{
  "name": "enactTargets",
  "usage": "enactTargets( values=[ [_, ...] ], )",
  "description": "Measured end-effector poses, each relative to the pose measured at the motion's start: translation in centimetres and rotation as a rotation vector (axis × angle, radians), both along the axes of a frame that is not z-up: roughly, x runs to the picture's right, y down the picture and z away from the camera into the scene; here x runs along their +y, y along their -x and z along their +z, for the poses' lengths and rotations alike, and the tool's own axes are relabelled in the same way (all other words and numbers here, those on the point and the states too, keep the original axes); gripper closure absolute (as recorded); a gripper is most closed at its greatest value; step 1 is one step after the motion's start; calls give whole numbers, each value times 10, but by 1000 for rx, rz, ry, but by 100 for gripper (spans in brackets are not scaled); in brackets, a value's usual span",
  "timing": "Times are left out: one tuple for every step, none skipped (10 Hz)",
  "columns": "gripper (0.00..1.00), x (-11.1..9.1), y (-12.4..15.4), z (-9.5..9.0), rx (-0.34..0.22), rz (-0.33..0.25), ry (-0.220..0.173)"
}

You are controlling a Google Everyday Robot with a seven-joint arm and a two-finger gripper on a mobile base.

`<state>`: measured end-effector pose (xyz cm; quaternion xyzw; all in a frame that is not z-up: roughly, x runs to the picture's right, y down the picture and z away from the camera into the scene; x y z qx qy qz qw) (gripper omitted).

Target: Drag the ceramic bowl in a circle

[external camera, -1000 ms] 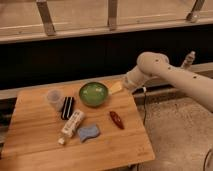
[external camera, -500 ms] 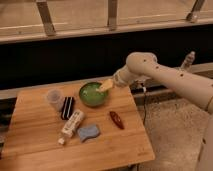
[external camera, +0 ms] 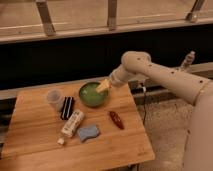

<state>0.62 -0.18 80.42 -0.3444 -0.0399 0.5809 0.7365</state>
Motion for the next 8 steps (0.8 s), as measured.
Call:
enactTargets(
  values=[
    [28,-1,13,15,-3,-15,13],
    [28,-2,20,28,0,-20,24],
    [28,3,18,49,22,-24,46],
    [28,9,16,65,34,-20,68],
    [28,15,12,74,41,-14,84],
    [28,23,-1,88,57,7,107],
    [28,34,-13,100,63,45,138],
    [28,42,-23,109,73,68,160]
  ],
)
